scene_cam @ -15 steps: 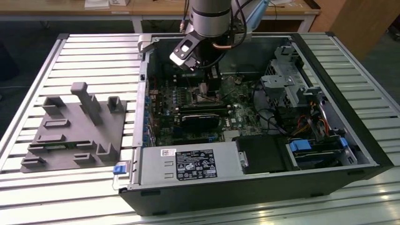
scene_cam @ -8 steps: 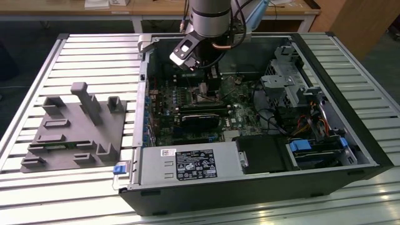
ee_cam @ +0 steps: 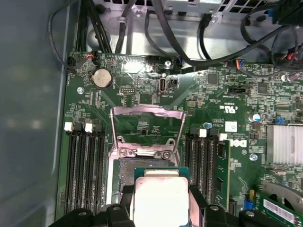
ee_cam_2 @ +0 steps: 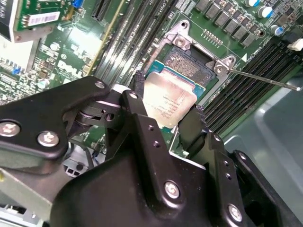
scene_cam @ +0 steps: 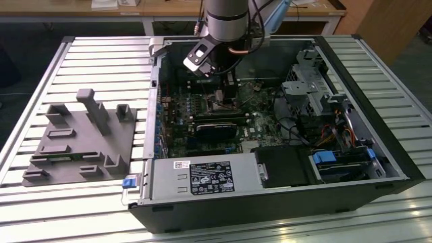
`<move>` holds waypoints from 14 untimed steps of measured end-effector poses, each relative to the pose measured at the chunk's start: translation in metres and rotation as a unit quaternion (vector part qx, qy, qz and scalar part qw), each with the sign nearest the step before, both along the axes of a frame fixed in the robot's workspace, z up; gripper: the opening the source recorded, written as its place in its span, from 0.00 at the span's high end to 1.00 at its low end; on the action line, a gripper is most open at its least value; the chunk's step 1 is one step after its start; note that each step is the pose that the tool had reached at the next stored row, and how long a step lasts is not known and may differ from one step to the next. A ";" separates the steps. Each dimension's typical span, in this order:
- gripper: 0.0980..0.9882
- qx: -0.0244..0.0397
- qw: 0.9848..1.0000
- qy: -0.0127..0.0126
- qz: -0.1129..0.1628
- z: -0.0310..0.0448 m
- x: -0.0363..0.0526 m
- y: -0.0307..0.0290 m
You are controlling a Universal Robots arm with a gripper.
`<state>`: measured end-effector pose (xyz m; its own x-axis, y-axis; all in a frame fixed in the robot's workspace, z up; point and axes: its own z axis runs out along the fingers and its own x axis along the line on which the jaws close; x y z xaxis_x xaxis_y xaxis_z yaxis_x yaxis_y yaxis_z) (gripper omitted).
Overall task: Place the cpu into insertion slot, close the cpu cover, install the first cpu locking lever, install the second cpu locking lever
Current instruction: 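Place the cpu into insertion slot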
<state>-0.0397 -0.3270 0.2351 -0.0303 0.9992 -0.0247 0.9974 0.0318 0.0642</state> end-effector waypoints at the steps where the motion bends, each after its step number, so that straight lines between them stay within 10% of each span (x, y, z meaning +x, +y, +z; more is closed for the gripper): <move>1: 0.50 0.000 1.000 0.000 0.000 -0.0008 0.0000 0.0011; 14: 0.50 -0.003 1.000 0.000 0.000 -0.0150 -0.0002 0.0077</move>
<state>-0.0400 -0.3193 0.2201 -0.0294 0.9991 -0.0311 0.9975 0.0314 0.0640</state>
